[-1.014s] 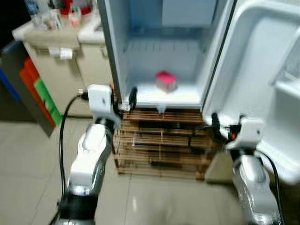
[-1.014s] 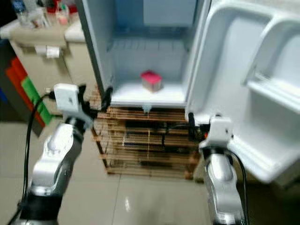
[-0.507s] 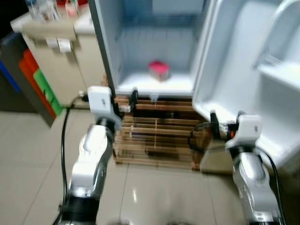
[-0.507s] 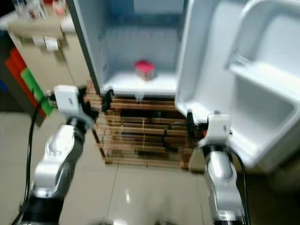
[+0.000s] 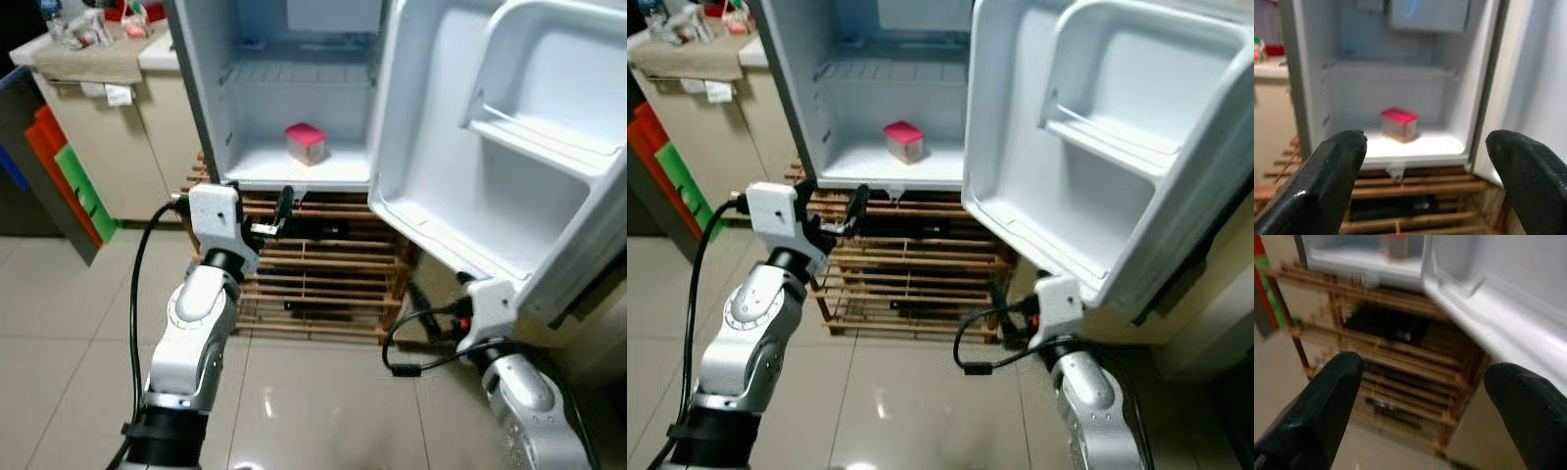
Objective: Restocking fridge
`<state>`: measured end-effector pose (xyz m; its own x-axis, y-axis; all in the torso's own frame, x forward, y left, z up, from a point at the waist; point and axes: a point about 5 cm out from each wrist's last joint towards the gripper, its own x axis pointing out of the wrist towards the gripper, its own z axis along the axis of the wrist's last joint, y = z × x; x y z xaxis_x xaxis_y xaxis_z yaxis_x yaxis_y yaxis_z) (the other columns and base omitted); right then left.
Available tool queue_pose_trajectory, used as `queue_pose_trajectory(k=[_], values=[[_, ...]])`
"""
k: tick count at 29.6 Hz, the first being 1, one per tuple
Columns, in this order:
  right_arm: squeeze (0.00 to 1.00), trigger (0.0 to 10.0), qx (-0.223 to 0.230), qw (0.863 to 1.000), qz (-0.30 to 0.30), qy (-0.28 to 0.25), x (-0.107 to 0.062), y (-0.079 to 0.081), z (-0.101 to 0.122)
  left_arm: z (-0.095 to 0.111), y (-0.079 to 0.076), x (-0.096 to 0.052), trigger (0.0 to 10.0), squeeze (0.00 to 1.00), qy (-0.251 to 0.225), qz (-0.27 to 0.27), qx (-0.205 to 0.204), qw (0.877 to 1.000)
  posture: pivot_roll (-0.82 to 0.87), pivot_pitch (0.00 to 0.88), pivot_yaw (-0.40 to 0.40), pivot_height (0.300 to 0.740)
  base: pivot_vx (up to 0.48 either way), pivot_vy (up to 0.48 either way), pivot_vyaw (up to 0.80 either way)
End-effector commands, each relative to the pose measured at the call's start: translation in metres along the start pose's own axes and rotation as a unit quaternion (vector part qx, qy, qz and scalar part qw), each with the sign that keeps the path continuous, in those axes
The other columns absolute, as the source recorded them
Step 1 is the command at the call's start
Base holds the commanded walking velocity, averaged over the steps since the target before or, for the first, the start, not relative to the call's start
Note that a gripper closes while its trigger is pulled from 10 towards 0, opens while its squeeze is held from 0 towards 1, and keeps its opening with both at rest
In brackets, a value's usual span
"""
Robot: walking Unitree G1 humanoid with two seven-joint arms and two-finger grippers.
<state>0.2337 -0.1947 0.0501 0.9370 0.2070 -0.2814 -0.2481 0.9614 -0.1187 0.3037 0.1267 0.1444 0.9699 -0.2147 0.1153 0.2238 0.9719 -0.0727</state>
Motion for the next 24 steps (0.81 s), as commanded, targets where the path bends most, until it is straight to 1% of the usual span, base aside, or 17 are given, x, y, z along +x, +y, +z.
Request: queue_pose_trajectory(k=[1, 2, 3, 5, 6, 8, 10, 11, 12, 14, 15, 16, 18, 19, 20, 22, 24], values=[[0.00, 10.0, -0.026, 0.996, -0.037, 0.070, -0.002, -0.013, -0.020, -0.002, 0.004, 0.007, 10.0, 0.00, 0.006, -0.002, 0.011, 1.000, -0.14, 0.000, 0.024, 0.740, 0.000, 0.000, 0.00], [0.00, 10.0, -0.029, 0.993, -0.055, 0.102, -0.003, -0.018, -0.029, -0.006, 0.006, 0.008, 10.0, 0.00, 0.016, 0.002, 0.007, 1.000, -0.14, 0.000, 0.024, 0.740, 0.000, 0.000, 0.00], [0.00, 10.0, -0.029, 0.993, -0.055, 0.102, -0.003, -0.018, -0.029, -0.006, 0.006, 0.008, 10.0, 0.00, 0.016, 0.002, 0.007, 1.000, -0.14, 0.000, 0.024, 0.740, 0.000, 0.000, 0.00], [0.00, 10.0, -0.037, 0.975, -0.145, 0.163, -0.010, -0.041, -0.046, -0.026, 0.010, 0.009, 10.0, 0.00, 0.066, 0.012, 0.021, 0.998, -0.15, 0.000, 0.029, 0.740, 0.000, 0.000, 0.00], [0.00, 10.0, -0.037, 0.975, -0.145, 0.163, -0.010, -0.041, -0.046, -0.026, 0.010, 0.009, 10.0, 0.00, 0.066, 0.012, 0.021, 0.998, -0.15, 0.000, 0.029, 0.740, 0.000, 0.000, 0.00], [0.00, 10.0, -0.045, 0.941, -0.266, 0.202, -0.022, -0.075, -0.054, -0.064, 0.018, 0.005, 10.0, 0.00, 0.167, 0.023, 0.069, 0.983, -0.16, 0.000, 0.031, 0.740, 0.000, 0.000, 0.00], [0.00, 10.0, -0.045, 0.920, -0.335, 0.197, -0.030, -0.097, -0.051, -0.092, 0.025, -0.004, 10.0, 0.00, 0.243, 0.024, 0.107, 0.964, -0.16, 0.000, 0.031, 0.740, 0.000, 0.000, 0.00], [0.00, 10.0, -0.045, 0.920, -0.335, 0.197, -0.030, -0.097, -0.051, -0.092, 0.025, -0.004, 10.0, 0.00, 0.243, 0.024, 0.107, 0.964, -0.16, 0.000, 0.031, 0.740, 0.000, 0.000, 0.00], [0.00, 10.0, -0.056, 0.910, -0.369, 0.182, -0.034, -0.107, -0.044, -0.106, 0.031, -0.010, 10.0, 0.00, 0.283, 0.033, 0.119, 0.951, -0.16, 0.000, 0.033, 0.740, 0.000, 0.000, 0.00], [0.00, 10.0, -0.083, 0.889, -0.424, 0.153, -0.042, -0.123, -0.030, -0.125, 0.042, -0.023, 10.0, 0.00, 0.345, 0.047, 0.117, 0.930, -0.17, 0.000, 0.037, 0.740, 0.000, 0.000, 0.00], [0.00, 10.0, -0.083, 0.889, -0.424, 0.153, -0.042, -0.123, -0.030, -0.125, 0.042, -0.023, 10.0, 0.00, 0.345, 0.047, 0.117, 0.930, -0.17, 0.000, 0.037, 0.740, 0.000, 0.000, 0.00], [0.00, 10.0, -0.090, 0.874, -0.457, 0.136, -0.047, -0.133, -0.023, -0.133, 0.047, -0.031, 10.0, 0.00, 0.372, 0.053, 0.113, 0.920, -0.18, 0.000, 0.038, 0.740, 0.000, 0.000, 0.00], [0.00, 10.0, -0.096, 0.855, -0.496, 0.114, -0.054, -0.144, -0.013, -0.143, 0.051, -0.042, 10.0, 0.00, 0.405, 0.052, 0.114, 0.906, -0.18, 0.000, 0.038, 0.740, 0.000, 0.000, 0.00], [0.00, 10.0, -0.101, 0.847, -0.512, 0.105, -0.059, -0.150, -0.007, -0.151, 0.054, -0.052, 10.0, 0.00, 0.429, 0.044, 0.120, 0.894, -0.18, 0.000, 0.039, 0.740, 0.000, 0.000, 0.00], [0.00, 10.0, -0.104, 0.842, -0.521, 0.099, -0.061, -0.154, -0.004, -0.156, 0.055, -0.059, 10.0, 0.00, 0.445, 0.038, 0.124, 0.886, -0.18, 0.000, 0.039, 0.740, 0.000, 0.000, 0.00], [0.00, 10.0, -0.104, 0.842, -0.521, 0.099, -0.061, -0.154, -0.004, -0.156, 0.055, -0.059, 10.0, 0.00, 0.445, 0.038, 0.124, 0.886, -0.18, 0.000, 0.039, 0.740, 0.000, 0.000, 0.00], [0.00, 10.0, -0.105, 0.828, -0.542, 0.093, -0.066, -0.163, -0.001, -0.167, 0.062, -0.077, 10.0, 0.00, 0.481, 0.046, 0.125, 0.867, -0.19, 0.000, 0.040, 0.740, 0.000, 0.000, 0.00]])
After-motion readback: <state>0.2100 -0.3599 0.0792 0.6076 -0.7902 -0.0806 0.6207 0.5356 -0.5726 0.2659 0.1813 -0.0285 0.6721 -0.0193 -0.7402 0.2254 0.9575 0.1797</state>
